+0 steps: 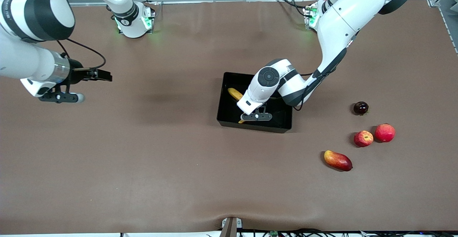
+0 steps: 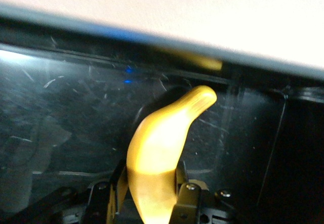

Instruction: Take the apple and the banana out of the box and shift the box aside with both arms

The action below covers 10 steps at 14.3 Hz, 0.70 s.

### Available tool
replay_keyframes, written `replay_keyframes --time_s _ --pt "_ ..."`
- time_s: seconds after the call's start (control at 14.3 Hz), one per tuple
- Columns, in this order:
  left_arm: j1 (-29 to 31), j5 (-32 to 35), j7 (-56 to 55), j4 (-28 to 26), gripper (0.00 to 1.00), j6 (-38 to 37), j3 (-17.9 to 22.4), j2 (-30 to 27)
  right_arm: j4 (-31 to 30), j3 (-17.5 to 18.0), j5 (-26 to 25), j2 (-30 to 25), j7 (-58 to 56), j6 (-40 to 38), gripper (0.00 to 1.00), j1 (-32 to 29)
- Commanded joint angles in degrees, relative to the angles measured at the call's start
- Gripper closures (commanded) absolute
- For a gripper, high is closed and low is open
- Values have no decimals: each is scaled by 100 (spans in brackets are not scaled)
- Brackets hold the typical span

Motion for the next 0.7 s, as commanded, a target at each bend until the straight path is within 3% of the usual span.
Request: replay_keyframes --time_s 0.0,0.28,0.63 --pt "3 110 -63 186 100 -977 -14 -657 -138 -19 290 -145 421 115 0 287" --pt "187 -65 192 249 100 -1544 -111 -1150 -138 -19 440 21 1273 658 0 1235" --pt "179 -83 139 249 100 -1553 -190 -1125 -50 -19 625 942 2067 2309 0 2369"
